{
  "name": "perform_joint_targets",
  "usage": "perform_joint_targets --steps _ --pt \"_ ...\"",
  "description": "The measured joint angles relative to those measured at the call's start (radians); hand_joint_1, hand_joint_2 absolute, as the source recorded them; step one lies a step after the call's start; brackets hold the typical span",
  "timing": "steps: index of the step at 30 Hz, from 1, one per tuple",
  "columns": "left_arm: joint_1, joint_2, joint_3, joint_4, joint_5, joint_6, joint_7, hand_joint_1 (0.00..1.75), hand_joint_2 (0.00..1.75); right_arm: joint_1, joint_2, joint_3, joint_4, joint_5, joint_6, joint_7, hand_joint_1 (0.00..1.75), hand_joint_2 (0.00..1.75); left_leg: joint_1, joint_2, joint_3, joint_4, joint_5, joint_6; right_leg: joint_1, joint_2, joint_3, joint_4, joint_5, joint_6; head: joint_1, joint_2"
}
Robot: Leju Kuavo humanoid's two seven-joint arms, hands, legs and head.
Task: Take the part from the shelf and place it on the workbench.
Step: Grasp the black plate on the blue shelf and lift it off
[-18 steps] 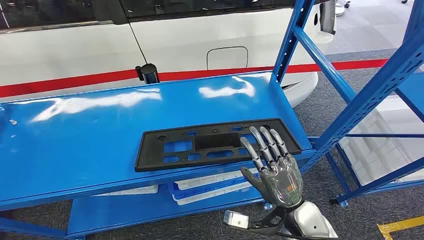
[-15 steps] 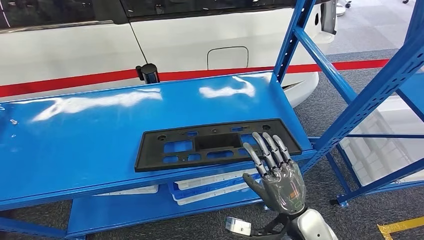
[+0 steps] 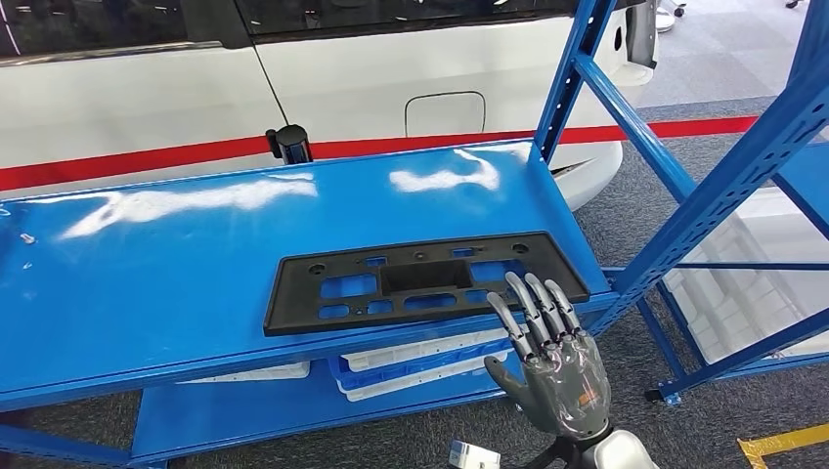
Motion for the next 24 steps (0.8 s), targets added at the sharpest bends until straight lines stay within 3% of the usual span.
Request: perform_joint_targets --steps 5,14,18,24 --pt "-0.013 -0.017 0.000 -0.010 -0.008 0.005 0.033 0.00 0.00 -0.015 -0.005 0.022 0.005 -0.019 0.013 0.004 0.00 1.75 0.000 0.000 0.001 0.000 0.000 0.000 0.000 0.000 0.002 0.000 0.000 0.000 0.000 0.000" --pt "-0.029 -0.034 0.000 -0.020 -0.029 0.007 0.067 0.00 0.00 -0.137 0.019 0.039 0.077 -0.028 0.058 -0.037 0.00 1.75 0.000 0.000 0.005 0.000 0.000 0.000 0.000 0.000 0.006 0.000 0.000 0.000 0.000 0.000" --pt "-0.039 -0.046 0.000 -0.022 -0.030 0.016 0.104 0.00 1.75 -0.198 0.035 0.042 0.124 -0.038 0.099 -0.054 0.00 1.75 0.000 0.001 0.006 0.000 0.000 0.000 0.000 0.000 0.007 0.000 0.000 0.000 0.000 0.000" --pt "-0.066 -0.071 0.000 -0.032 -0.030 0.052 0.163 0.00 1.75 -0.303 0.060 0.049 0.231 -0.054 0.123 -0.064 0.00 1.75 0.000 0.000 0.008 0.000 0.001 0.001 0.000 0.000 0.010 0.000 0.000 0.000 0.000 0.000"
